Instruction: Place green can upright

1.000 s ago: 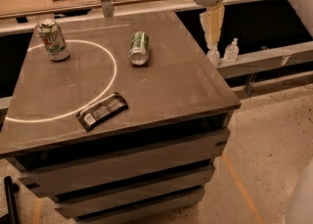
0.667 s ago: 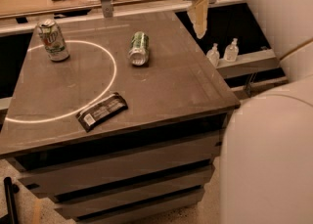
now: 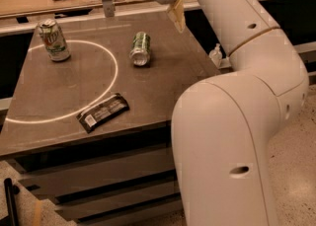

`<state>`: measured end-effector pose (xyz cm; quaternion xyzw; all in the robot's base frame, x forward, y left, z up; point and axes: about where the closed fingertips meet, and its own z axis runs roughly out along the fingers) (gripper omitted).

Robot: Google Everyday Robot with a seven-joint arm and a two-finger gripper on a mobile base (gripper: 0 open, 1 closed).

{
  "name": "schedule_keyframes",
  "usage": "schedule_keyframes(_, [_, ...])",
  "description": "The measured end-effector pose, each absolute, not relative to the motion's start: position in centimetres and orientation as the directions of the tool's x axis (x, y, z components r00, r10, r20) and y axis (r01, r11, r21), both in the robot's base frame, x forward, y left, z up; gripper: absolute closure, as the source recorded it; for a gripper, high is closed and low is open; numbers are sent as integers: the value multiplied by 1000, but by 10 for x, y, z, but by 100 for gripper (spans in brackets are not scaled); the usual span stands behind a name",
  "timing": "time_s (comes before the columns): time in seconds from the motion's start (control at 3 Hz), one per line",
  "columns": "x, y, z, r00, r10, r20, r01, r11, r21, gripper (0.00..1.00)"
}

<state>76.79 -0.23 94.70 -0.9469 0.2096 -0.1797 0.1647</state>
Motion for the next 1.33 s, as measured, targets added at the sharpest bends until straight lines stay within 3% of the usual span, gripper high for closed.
schedule_keyframes(0.33, [785,23,920,878,-371,302,-255,-897,-360,0])
schedule_keyframes(1.33, [795,34,859,925,-260,276,-181,-942,-281,0])
